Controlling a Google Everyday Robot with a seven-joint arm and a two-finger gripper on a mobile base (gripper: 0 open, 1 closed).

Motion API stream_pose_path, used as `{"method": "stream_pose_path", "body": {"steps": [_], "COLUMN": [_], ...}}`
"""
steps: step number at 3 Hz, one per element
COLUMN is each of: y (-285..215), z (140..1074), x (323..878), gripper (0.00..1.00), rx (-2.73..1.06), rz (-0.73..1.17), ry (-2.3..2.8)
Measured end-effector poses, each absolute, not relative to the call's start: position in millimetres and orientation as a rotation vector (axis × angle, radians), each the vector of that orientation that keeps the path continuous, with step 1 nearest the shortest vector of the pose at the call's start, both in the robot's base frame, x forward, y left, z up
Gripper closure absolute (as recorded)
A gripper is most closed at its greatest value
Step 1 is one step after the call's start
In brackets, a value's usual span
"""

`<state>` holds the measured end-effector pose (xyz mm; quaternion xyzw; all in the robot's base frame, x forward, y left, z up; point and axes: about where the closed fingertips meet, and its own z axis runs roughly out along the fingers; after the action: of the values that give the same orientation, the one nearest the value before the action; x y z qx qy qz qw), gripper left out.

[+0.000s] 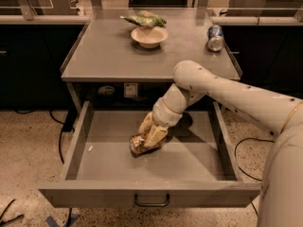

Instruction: Pick orange can from top drawer and place on counter

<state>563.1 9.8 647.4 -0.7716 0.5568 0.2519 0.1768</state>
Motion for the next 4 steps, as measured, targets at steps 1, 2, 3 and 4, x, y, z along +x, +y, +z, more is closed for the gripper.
{"method": "stream_pose_path", "body": {"steps": [1,2,3,4], "y": [-4.0,-15.5,-27.9,-33.5], "z": [671.5,695.2,734.5,764.1], "x": [553.1,546.8,545.7,548.8], "gripper": [1.00,1.00,1.00,1.00], "rx": [-2.168,-2.160,-2.168,-2.182], "rz": [0.655,0.598,0.494,0.421], "ry": [1.605,1.631,1.658,1.660]}}
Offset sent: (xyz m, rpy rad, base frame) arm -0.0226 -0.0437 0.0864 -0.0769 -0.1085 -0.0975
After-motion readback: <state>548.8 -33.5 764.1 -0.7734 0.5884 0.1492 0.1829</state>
